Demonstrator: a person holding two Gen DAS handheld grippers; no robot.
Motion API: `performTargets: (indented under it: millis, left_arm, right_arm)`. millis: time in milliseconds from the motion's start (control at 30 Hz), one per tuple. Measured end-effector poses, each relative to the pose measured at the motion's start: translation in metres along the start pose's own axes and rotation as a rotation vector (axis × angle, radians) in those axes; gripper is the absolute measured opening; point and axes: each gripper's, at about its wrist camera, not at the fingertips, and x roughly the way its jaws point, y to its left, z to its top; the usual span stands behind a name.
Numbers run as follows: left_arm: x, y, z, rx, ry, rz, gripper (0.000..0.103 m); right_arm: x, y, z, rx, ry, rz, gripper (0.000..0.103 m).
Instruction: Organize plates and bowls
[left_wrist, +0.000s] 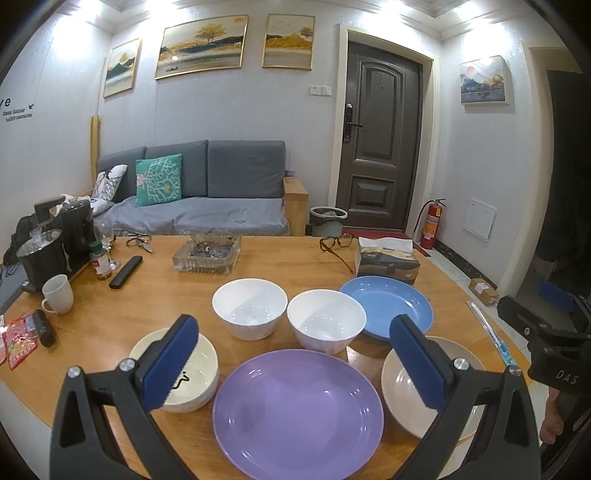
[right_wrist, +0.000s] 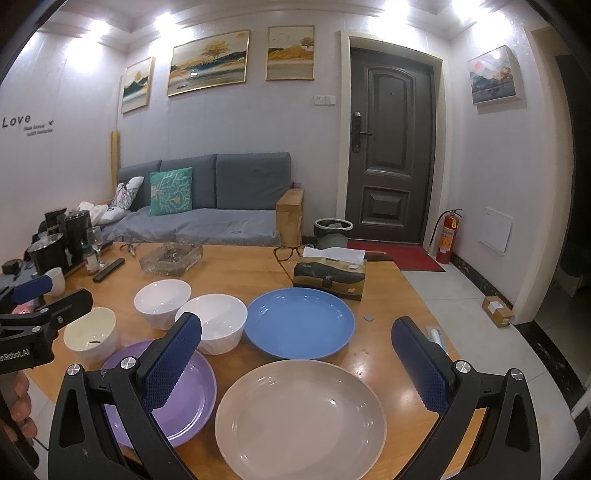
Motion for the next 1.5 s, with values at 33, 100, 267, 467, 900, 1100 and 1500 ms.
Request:
performTargets:
  millis: [33,100,267,467,900,1100,1500]
  left_arm:
    - [0.001,0.0,0.0,0.002,0.002,-0.001,0.102]
    - [0.003,0.002,-0.001,0.003,0.007,-0.002,0.102]
    - [0.008,0.007,-0.003,0.003,0.018,-0.028,0.102]
    - [0.014,0.013,-0.01,0.013,0.063,-0.074,0.102]
    - [0.045,0.059,-0.08,-0.043,0.267,-0.124,0.102]
    - [0.055,0.083,-0.098,-0.112,0.32,-0.193,0.099]
    - [0.081,0.103,-0.117,-0.224,0.401,-0.265,0.06]
  right_arm:
    - [0.0,0.001,-0.001,-0.003,0.002,0.002,0.102]
    - [0.0,0.005,-0.002,-0.015,0.004,0.001,0.102]
    - [0.008,0.014,-0.001,-0.061,0.04,0.031,0.102]
    - [0.017,0.027,-0.013,-0.097,0.114,0.183,0.102]
    - [0.067,0.077,-0.062,-0.058,0.388,0.426,0.089]
    - [0.089,0.086,-0.081,-0.042,0.486,0.419,0.06]
    - [0.105,0.083,-0.098,-0.01,0.577,0.348,0.044]
